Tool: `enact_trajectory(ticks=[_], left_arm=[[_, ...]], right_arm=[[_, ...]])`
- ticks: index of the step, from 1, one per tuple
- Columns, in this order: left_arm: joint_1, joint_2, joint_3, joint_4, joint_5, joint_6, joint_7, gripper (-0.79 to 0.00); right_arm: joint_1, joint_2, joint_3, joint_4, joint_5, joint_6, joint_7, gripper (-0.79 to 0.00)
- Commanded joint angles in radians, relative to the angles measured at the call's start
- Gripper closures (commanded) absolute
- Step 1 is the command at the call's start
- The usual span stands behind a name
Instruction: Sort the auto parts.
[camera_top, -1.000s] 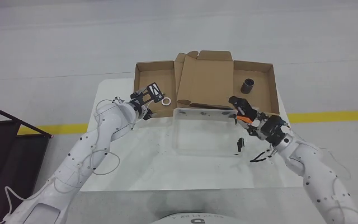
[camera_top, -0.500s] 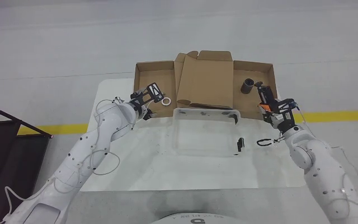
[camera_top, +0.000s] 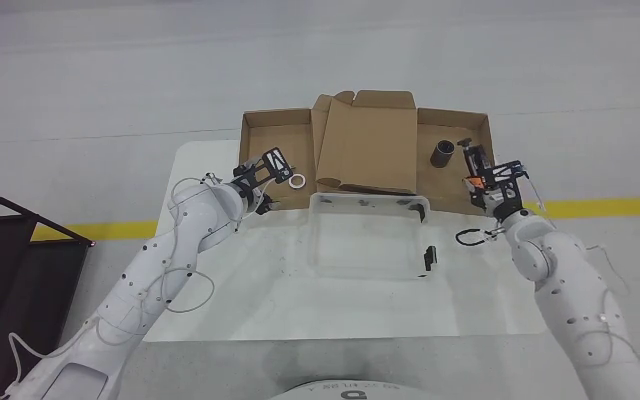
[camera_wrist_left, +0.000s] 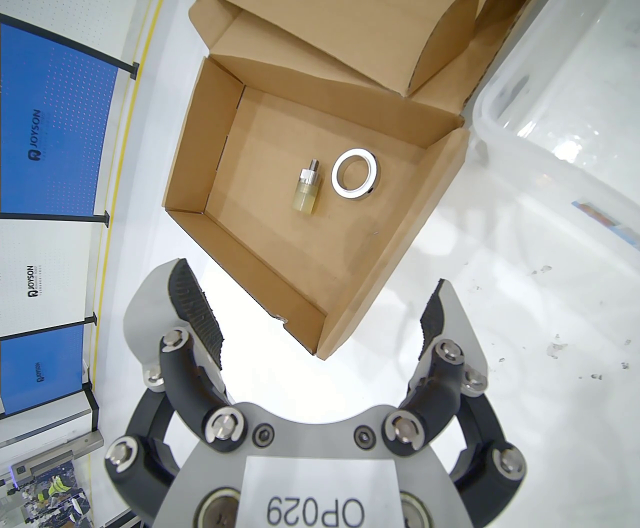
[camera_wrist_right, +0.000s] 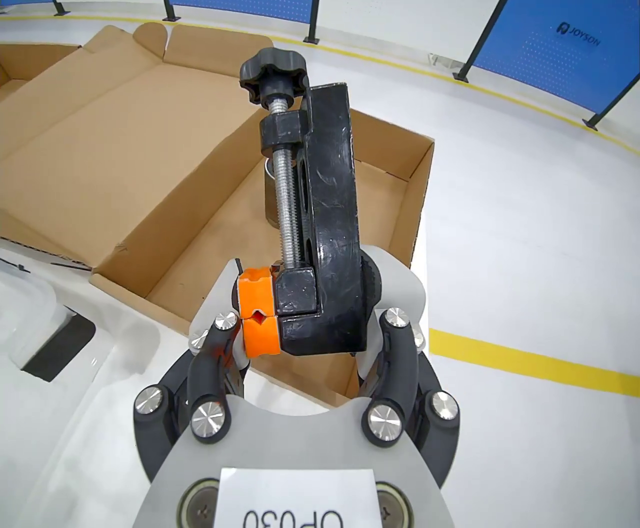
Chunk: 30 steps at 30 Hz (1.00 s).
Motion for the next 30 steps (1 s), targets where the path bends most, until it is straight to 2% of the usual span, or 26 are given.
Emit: enact_trajectory(ticks=[1,6,9,10,11,12,25,28,30], left_arm=[[0.0,0.0,0.0,0.0,0.0,0.0,0.0,-0.785],[0.0,0.0,0.0,0.0,0.0,0.0,0.0,-0.785],[0.0,0.0,0.0,0.0,0.0,0.0,0.0,-0.785],[0.0,0.0,0.0,0.0,0.0,0.0,0.0,-0.785],[0.0,0.0,0.0,0.0,0.0,0.0,0.0,-0.785],[0.0,0.0,0.0,0.0,0.0,0.0,0.0,-0.785],[0.0,0.0,0.0,0.0,0.0,0.0,0.0,-0.785],[0.0,0.0,0.0,0.0,0.0,0.0,0.0,-0.785],[0.0,0.0,0.0,0.0,0.0,0.0,0.0,-0.785]], right_arm=[[0.009,-0.002,-0.005,0.009,0.002,-0.003,0.012,-0.256],[0.022,-0.007,-0.017,0.022,0.001,-0.013,0.017,-0.28],[0.02,-0.008,-0.013,0.024,-0.002,-0.026,0.007,-0.348],[0.018,-0.008,-0.012,0.023,-0.004,-0.028,0.005,-0.403],[0.016,-0.009,-0.01,0.021,-0.005,-0.029,0.003,-0.499],[0.014,-0.009,-0.008,0.018,-0.005,-0.03,0.002,-0.785],[-0.022,-0.015,0.022,-0.01,0.004,-0.022,-0.037,-0.785],[-0.041,-0.015,0.039,-0.029,0.003,-0.055,-0.115,-0.785],[-0.066,-0.013,0.063,-0.039,0.007,-0.105,-0.225,-0.785]])
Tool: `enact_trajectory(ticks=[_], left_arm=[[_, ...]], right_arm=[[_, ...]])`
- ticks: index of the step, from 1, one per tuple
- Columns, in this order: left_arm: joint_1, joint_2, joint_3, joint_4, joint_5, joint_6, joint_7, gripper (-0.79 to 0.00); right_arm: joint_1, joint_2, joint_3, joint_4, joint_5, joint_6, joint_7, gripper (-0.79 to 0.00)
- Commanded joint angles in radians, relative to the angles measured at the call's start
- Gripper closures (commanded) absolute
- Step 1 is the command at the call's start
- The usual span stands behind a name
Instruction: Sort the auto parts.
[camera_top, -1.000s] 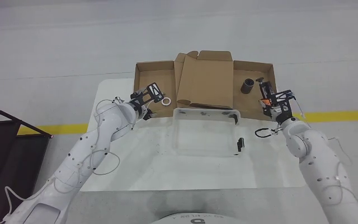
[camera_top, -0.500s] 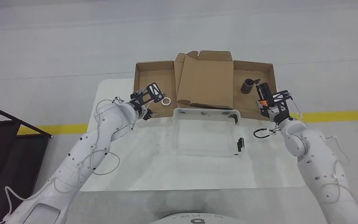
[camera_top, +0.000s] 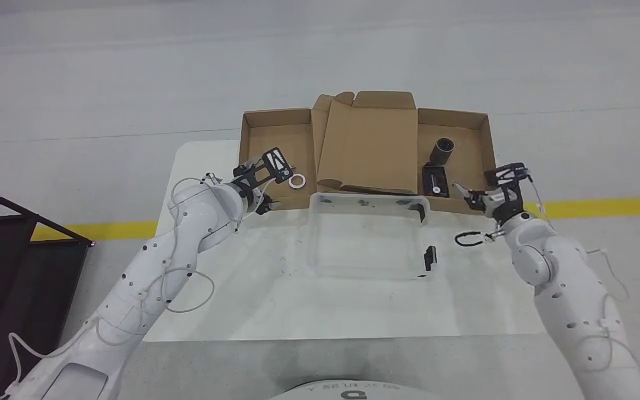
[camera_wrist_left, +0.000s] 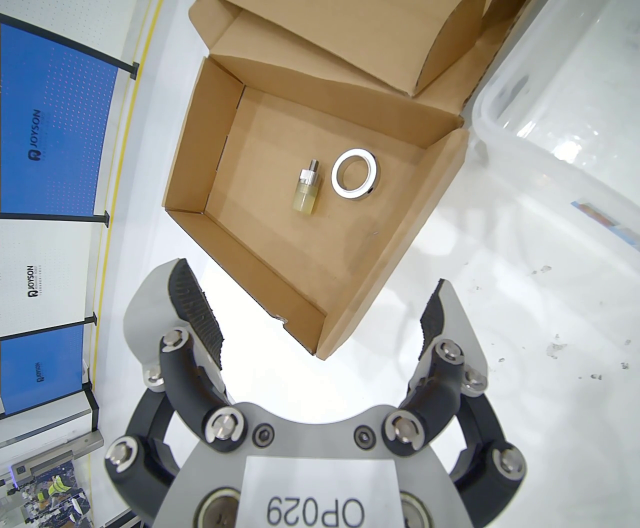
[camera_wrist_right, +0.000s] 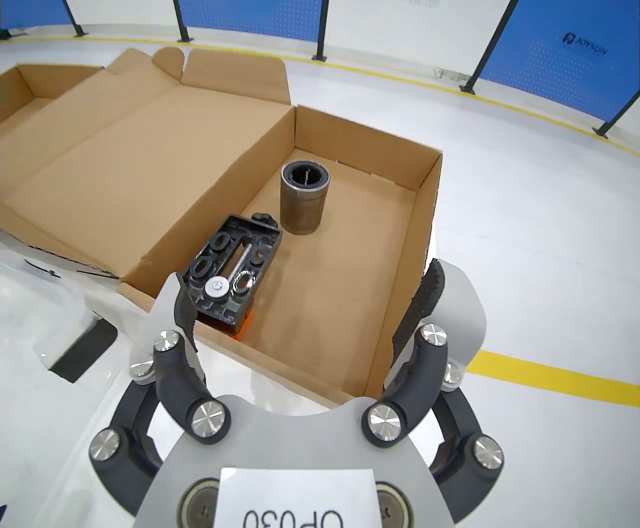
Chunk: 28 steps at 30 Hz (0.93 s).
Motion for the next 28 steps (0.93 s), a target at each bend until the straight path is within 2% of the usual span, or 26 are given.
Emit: enact_trajectory(ticks=[1,5,8,28], left_arm=[[0.0,0.0,0.0,0.0,0.0,0.0,0.0,-0.785],[0.0,0.0,0.0,0.0,0.0,0.0,0.0,-0.785],[0.0,0.0,0.0,0.0,0.0,0.0,0.0,-0.785],[0.0,0.0,0.0,0.0,0.0,0.0,0.0,-0.785]], right_arm=[[-0.026,0.002,0.029,-0.003,-0.003,-0.043,-0.125,-0.785],[-0.083,0.003,0.082,0.0,-0.028,-0.058,-0.349,-0.785],[-0.11,0.0,0.107,0.002,-0.047,-0.037,-0.454,-0.785],[-0.11,0.0,0.107,0.002,-0.047,-0.037,-0.454,-0.785]])
